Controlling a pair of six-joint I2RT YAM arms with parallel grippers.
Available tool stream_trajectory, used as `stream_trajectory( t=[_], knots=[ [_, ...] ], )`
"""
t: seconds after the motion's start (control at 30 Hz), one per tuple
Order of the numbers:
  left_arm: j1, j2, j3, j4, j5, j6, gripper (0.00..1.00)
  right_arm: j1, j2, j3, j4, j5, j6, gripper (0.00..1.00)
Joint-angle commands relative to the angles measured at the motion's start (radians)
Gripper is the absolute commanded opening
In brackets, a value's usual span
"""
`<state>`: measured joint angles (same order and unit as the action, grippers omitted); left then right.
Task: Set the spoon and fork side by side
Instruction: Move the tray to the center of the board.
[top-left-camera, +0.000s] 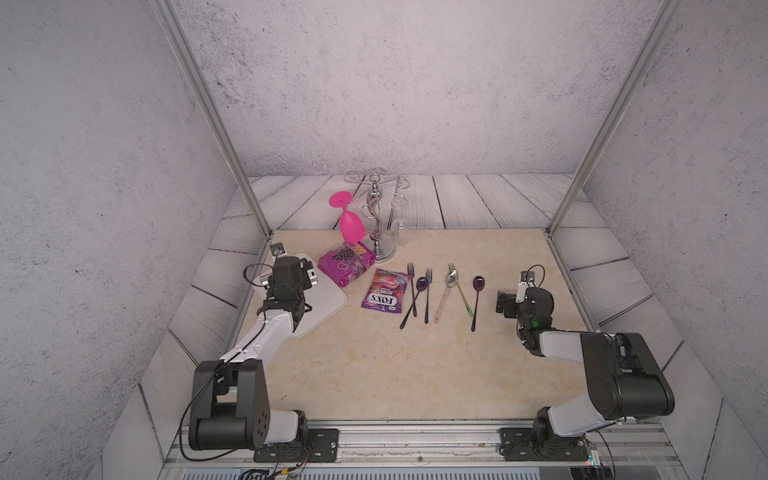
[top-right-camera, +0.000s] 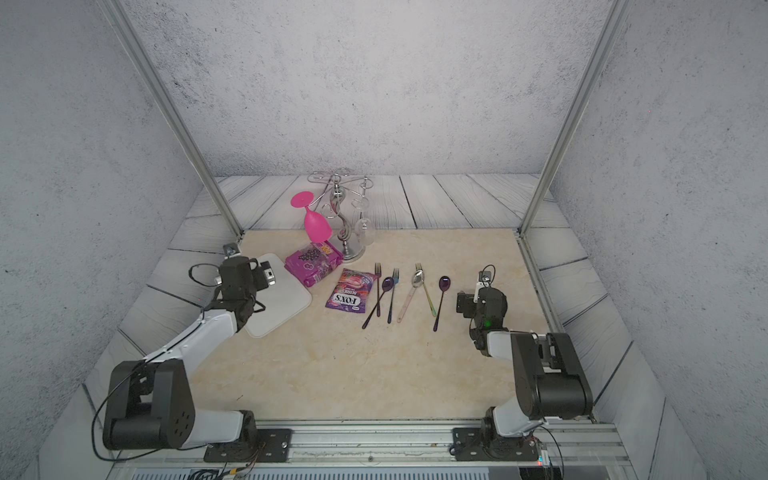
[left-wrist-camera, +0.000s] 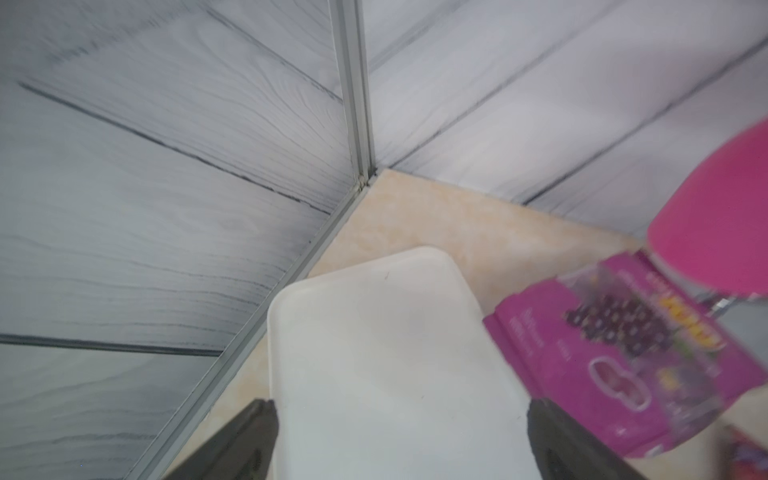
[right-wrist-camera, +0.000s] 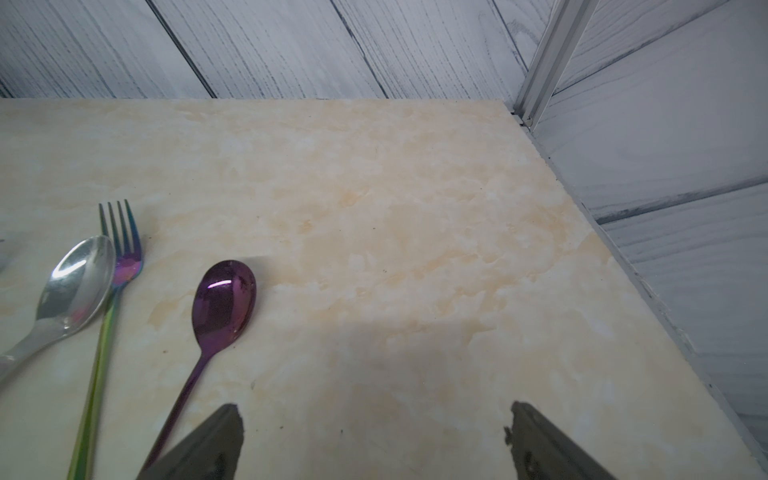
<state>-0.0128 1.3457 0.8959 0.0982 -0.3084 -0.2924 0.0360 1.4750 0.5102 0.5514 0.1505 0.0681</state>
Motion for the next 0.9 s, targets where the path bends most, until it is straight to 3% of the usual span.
stream_trajectory(
  t=[0.0, 0.1, 0.3, 0.5, 0.87],
  knots=[
    [0.006, -0.027, 0.076, -0.397, 0.076, -0.213, 1.00, -0.004, -0.135, 0.154, -0.390, 0.045, 0.102, 0.95],
    [0.005, -0.012, 0.062, -0.439, 0.228, -0.248, 1.00, -0.002, -0.219, 0.237, -0.580, -0.017, 0.184, 0.93],
    [0.003, 0.104, 0.072, -0.502, 0.431, -0.244, 1.00, 0.005, -0.377, 0.255, -0.723, -0.229, 0.264, 0.93],
    [0.002, 0.148, 0.031, -0.482, 0.482, -0.258, 1.00, 0.012, -0.435, 0.285, -0.819, -0.352, 0.294, 0.92],
    [0.005, 0.246, 0.015, -0.402, 0.508, -0.340, 1.00, 0.015, -0.527, 0.285, -0.892, -0.451, 0.300, 0.91]
  ],
)
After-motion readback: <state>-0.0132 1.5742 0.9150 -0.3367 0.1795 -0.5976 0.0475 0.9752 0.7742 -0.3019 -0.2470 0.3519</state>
